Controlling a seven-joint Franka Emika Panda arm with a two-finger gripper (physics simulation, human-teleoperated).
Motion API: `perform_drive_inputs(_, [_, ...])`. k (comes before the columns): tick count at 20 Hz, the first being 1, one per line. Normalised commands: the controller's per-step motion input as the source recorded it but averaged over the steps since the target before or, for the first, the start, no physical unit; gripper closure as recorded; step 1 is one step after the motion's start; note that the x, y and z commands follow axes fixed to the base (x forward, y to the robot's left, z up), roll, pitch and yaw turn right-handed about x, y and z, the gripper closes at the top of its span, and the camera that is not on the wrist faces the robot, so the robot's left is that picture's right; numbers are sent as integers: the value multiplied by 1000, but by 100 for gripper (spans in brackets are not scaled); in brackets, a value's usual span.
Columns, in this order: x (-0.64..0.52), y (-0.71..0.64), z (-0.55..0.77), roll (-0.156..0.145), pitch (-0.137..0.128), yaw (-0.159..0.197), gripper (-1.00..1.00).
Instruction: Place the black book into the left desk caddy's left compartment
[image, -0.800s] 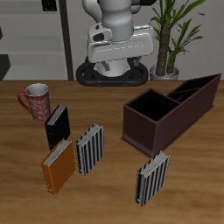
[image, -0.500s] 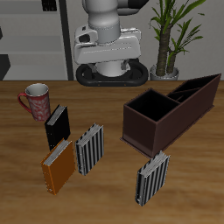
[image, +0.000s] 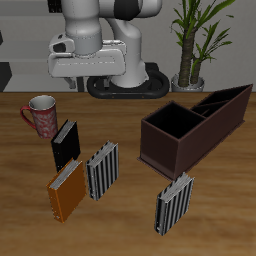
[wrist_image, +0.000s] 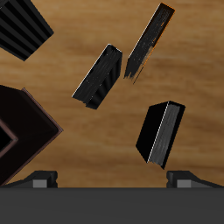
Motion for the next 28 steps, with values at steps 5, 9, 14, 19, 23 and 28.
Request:
perform_drive_inputs(5, [15, -528, -64, 5, -14, -15, -100])
perform_drive_inputs(9, [-3, -623, -109, -63, -18, -47, -100])
perform_drive_inputs(14, [24, -394, -107, -49, -8, -48, -100])
perform_drive_inputs(19, [73, -171, -181, -33, -15, -34, -100])
perform_drive_inputs(23, [92, 129, -310, 18, 3, -18, -100])
perform_drive_inputs(28, [107, 248, -338, 35, 25, -5, -100])
